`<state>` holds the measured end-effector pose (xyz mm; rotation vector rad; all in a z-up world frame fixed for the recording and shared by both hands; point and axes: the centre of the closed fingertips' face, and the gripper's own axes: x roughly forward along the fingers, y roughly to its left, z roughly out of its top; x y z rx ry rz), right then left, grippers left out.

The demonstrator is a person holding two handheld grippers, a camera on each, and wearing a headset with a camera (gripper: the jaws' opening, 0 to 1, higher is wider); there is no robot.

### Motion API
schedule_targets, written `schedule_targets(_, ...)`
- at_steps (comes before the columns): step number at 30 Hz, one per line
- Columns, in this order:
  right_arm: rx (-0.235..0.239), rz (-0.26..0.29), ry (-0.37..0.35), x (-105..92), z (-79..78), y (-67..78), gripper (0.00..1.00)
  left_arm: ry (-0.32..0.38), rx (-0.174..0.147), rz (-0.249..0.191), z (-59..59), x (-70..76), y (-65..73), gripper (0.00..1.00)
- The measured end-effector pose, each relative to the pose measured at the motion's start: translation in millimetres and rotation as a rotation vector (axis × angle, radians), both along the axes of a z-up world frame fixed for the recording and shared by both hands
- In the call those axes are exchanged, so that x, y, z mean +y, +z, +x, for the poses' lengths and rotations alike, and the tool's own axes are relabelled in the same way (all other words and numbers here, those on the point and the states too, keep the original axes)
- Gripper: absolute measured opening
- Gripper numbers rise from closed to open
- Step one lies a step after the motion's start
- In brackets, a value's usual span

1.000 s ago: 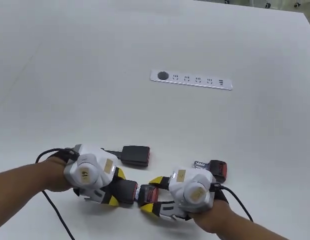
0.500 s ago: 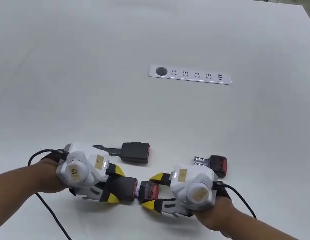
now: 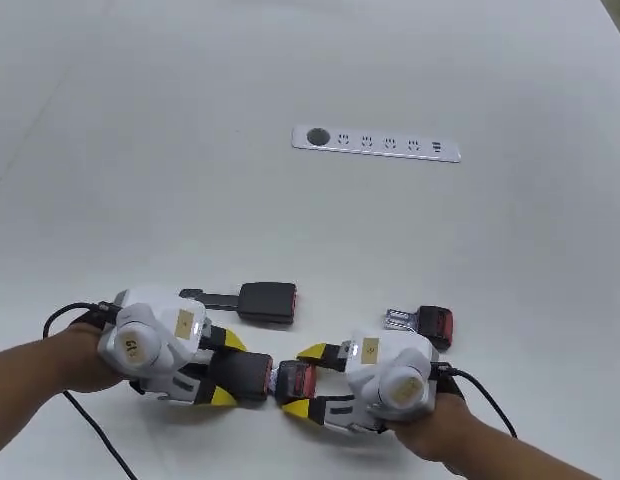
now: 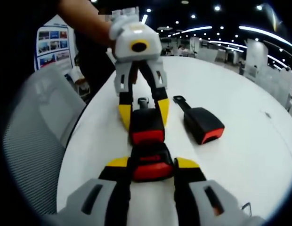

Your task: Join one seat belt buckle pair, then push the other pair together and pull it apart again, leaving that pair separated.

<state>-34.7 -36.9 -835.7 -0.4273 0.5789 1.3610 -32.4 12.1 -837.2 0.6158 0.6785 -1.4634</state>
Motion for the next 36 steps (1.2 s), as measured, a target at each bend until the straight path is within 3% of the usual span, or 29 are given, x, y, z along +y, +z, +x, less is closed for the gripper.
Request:
schedule_targets(22, -0.019, 0.012, -0.008, 1.0, -1.0, 0.6, 0.34, 0.007, 0.005, -0.016, -0.2, 2.4, -0.9, 0.34)
schedule_targets(32, -0.03, -0.002, -0.011, 1.9, -1.9, 0.6, 0.35, -0.015, -0.004, 0.026, -1.0, 0.1, 0.4, 0.35)
schedule_targets(36, -0.014, -0.002, -0.021, 1.4, -1.5, 0.8, 0.36, -0.02, -0.006, 0.044, -1.4, -1.4, 1.3, 0.35)
